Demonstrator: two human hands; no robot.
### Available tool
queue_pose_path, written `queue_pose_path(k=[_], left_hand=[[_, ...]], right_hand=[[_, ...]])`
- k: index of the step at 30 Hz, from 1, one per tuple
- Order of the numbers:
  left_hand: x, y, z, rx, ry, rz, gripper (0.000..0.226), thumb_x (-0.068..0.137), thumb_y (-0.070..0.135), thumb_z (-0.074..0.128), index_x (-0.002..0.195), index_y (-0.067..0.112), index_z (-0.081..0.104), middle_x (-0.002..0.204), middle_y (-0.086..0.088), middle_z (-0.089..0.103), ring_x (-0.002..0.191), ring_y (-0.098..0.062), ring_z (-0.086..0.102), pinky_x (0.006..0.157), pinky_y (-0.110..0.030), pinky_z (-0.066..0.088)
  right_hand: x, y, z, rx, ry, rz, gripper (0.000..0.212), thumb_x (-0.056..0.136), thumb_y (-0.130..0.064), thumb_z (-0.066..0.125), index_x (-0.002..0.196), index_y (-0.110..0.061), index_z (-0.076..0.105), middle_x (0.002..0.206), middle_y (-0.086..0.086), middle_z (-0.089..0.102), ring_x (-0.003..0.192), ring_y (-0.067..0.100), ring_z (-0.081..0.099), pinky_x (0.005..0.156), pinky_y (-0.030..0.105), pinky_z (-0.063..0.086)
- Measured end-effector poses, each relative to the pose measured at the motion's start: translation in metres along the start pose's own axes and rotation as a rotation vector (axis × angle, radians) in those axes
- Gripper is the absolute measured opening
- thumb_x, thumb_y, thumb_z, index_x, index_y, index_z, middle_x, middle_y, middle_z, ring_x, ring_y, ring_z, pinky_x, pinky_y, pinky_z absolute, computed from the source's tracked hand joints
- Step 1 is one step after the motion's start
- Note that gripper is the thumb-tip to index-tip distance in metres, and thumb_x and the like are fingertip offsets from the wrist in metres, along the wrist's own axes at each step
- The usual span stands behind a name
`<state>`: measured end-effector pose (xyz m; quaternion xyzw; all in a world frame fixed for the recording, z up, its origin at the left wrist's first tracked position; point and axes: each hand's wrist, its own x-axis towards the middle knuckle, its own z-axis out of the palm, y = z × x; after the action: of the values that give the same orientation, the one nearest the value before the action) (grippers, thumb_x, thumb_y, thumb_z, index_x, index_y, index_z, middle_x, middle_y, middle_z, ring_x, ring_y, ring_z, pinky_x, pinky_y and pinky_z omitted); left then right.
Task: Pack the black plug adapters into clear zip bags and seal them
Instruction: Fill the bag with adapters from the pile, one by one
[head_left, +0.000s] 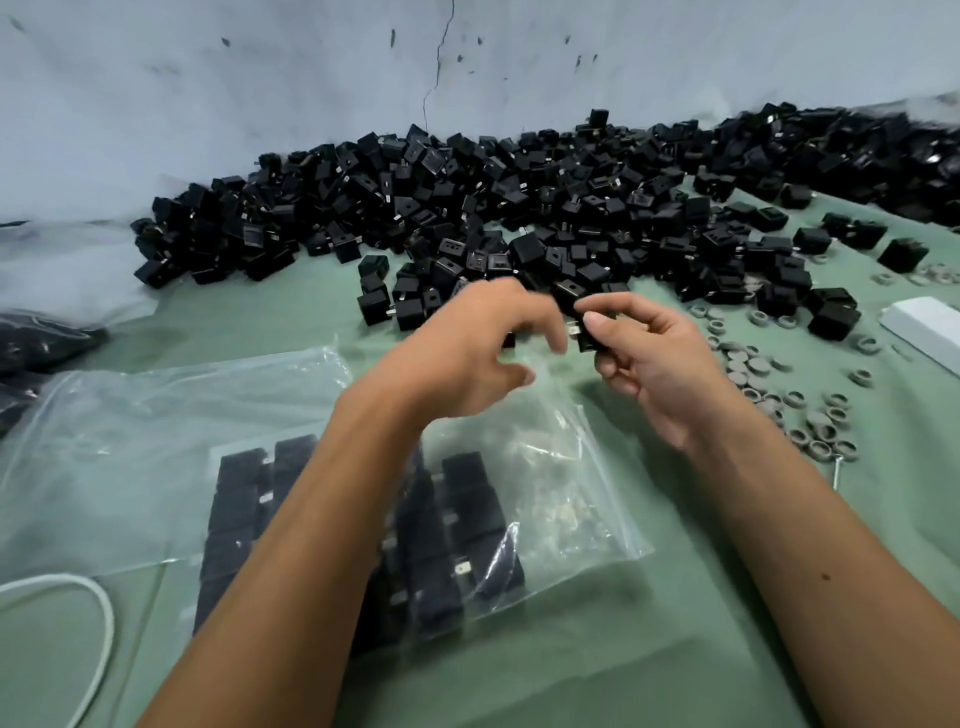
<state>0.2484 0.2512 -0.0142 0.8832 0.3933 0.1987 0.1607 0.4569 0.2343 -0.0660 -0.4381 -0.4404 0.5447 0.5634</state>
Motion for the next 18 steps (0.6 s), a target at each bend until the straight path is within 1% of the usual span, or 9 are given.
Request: queue_pose_path(k=[2,3,5,8,11,13,15,16,18], left_hand=[[0.000,0.002,0.006,0.127,-0.169,-0.022,0.040,0.087,0.006,0.073,0.111,0.038,0.073,0.115,0.002,0.056,0.115,-0.019,0.048,0.104,-0.041,0.042],[0.000,0.002,0.008,0.139,-0.190,-0.028,0.039,0.088,0.006,0.072,0.108,0.038,0.075,0.115,0.000,0.056,0.116,-0.021,0.047,0.105,-0.042,0.040],[-0.001,0.002,0.006,0.163,-0.138,-0.030,0.026,0.087,0.013,0.077,0.098,0.036,0.078,0.113,0.000,0.058,0.113,-0.022,0.048,0.102,-0.042,0.040],[-0.004,-0.008,-0.006,0.161,0.000,-0.060,0.015,0.083,0.019,0.083,0.087,0.033,0.080,0.101,0.007,0.060,0.096,-0.009,0.051,0.091,-0.034,0.046],[-0.007,-0.009,-0.011,0.078,0.009,-0.069,0.014,0.079,0.016,0.086,0.085,0.028,0.082,0.082,0.016,0.059,0.073,0.008,0.052,0.066,-0.013,0.040],[-0.007,-0.005,-0.012,0.067,0.007,-0.064,0.013,0.078,0.015,0.086,0.084,0.026,0.082,0.074,0.016,0.059,0.066,0.009,0.053,0.057,-0.008,0.032],[-0.006,-0.003,-0.014,0.052,0.034,-0.036,0.013,0.079,0.013,0.086,0.085,0.025,0.082,0.073,0.014,0.060,0.063,0.003,0.053,0.059,-0.013,0.036],[-0.006,-0.001,-0.015,0.053,0.050,-0.019,0.014,0.079,0.013,0.086,0.085,0.025,0.082,0.074,0.013,0.060,0.063,0.001,0.053,0.061,-0.016,0.037],[-0.006,0.000,-0.016,0.061,0.068,0.004,0.016,0.078,0.011,0.086,0.084,0.026,0.082,0.075,0.013,0.059,0.064,0.002,0.052,0.061,-0.016,0.037]], right_hand=[[0.002,0.000,-0.004,-0.007,0.023,0.049,0.018,0.096,-0.002,0.065,0.111,-0.007,0.072,0.078,0.004,0.069,0.055,0.012,0.055,0.042,0.017,0.040],[0.001,-0.001,-0.006,0.003,-0.003,0.072,0.022,0.095,0.002,0.064,0.114,-0.005,0.071,0.085,0.009,0.069,0.057,0.013,0.059,0.044,0.016,0.044],[0.000,-0.003,-0.010,-0.022,-0.103,0.102,0.028,0.090,0.004,0.067,0.116,-0.004,0.070,0.098,0.019,0.069,0.062,0.016,0.067,0.049,0.017,0.051],[-0.004,-0.009,-0.012,-0.212,-0.270,0.126,0.032,0.084,-0.018,0.073,0.114,-0.007,0.072,0.104,0.017,0.076,0.060,0.016,0.069,0.046,0.018,0.050],[-0.010,-0.012,-0.010,-0.435,-0.437,0.168,0.031,0.084,-0.037,0.074,0.105,-0.014,0.076,0.077,0.007,0.075,0.046,0.011,0.057,0.038,0.017,0.040],[-0.013,-0.011,-0.005,-0.524,-0.557,0.161,0.030,0.082,-0.042,0.077,0.102,-0.019,0.079,0.068,0.009,0.063,0.042,0.009,0.045,0.036,0.017,0.033],[-0.016,-0.007,0.003,-0.548,-0.615,0.101,0.027,0.085,-0.036,0.082,0.105,-0.018,0.079,0.072,0.016,0.061,0.047,0.013,0.042,0.041,0.020,0.033],[-0.017,-0.005,0.009,-0.536,-0.615,0.061,0.022,0.087,-0.030,0.081,0.106,-0.018,0.079,0.077,0.018,0.064,0.051,0.023,0.044,0.047,0.024,0.038],[-0.021,0.000,0.022,-0.473,-0.570,-0.028,0.016,0.089,-0.019,0.078,0.105,-0.015,0.078,0.094,0.024,0.072,0.066,0.037,0.055,0.066,0.035,0.048]])
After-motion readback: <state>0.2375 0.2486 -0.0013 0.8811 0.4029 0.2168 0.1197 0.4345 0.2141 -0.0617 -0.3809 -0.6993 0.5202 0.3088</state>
